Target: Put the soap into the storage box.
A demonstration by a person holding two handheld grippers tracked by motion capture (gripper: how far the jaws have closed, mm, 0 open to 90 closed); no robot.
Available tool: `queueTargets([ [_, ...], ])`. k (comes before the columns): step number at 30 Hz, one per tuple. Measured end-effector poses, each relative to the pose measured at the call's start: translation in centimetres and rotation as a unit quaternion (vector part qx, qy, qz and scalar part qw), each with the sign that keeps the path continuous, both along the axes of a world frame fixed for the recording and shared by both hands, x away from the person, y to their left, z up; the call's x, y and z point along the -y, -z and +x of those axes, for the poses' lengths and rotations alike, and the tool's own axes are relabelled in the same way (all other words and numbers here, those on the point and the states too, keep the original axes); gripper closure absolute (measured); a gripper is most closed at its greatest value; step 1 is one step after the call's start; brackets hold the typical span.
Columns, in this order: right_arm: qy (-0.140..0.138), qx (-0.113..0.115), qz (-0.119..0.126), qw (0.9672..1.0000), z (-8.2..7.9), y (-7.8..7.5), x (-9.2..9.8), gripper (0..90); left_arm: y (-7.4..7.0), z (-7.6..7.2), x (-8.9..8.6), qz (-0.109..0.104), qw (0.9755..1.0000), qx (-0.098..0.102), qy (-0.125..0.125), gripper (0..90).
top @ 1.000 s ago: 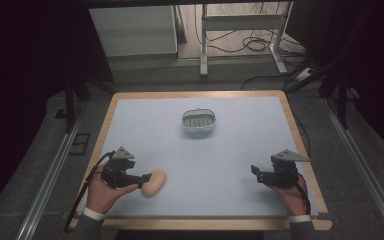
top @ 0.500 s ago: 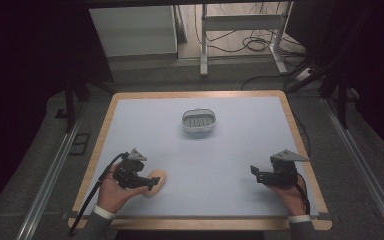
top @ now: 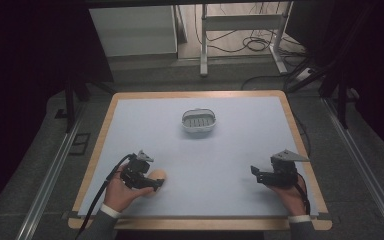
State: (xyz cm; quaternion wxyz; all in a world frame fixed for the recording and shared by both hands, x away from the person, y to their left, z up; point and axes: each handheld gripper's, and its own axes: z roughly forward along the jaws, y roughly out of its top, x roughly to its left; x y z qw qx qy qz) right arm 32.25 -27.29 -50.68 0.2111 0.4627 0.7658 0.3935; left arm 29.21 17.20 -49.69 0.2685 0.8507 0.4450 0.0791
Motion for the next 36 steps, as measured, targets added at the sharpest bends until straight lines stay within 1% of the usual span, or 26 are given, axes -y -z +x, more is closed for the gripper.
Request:
queueTargets([
  [3, 0.0, 0.0, -0.001, 1.0, 0.0, 0.0, 0.0, 13.4, 0.3, 0.0, 0.0, 0.001, 1.0, -0.002, 0.0, 25.4],
  [10, 0.0, -0.005, -0.004, 1.0, 0.2, 0.3, 0.1, 13.4, 0.7, 0.0, 0.3, 0.011, 0.9999, -0.009, 0.007, 25.5],
  [16, 0.002, -0.003, -0.004, 1.0, 0.1, 0.3, 0.2, 13.4, 1.2, 0.0, 0.4, 0.015, 0.9998, -0.015, 0.0, 26.3],
  [22, 0.003, -0.005, -0.006, 1.0, 0.2, 0.3, 0.1, 13.4, 1.5, 0.1, 0.6, 0.027, 0.9995, -0.019, -0.002, 27.4],
  [24, 0.002, -0.004, -0.007, 1.0, 0.2, 0.3, 0.1, 13.4, 1.7, 0.1, 0.7, 0.033, 0.9992, -0.021, -0.004, 27.4],
  [25, 0.002, -0.004, -0.006, 1.0, 0.2, 0.4, 0.2, 13.4, 1.9, 0.1, 0.7, 0.032, 0.9992, -0.023, -0.006, 27.3],
  [28, 0.004, -0.004, -0.006, 1.0, 0.2, 0.4, 0.2, 13.4, 2.2, 0.1, 0.8, 0.038, 0.9989, -0.026, -0.009, 28.0],
  [32, 0.007, -0.003, -0.006, 1.0, 0.2, 0.3, 0.4, 13.4, 2.3, 0.1, 1.0, 0.043, 0.9987, -0.022, -0.013, 30.7],
  [36, 0.007, -0.003, -0.005, 1.0, 0.2, 0.3, 0.4, 13.4, 2.3, 0.0, 1.1, 0.045, 0.9987, -0.019, -0.015, 31.3],
])
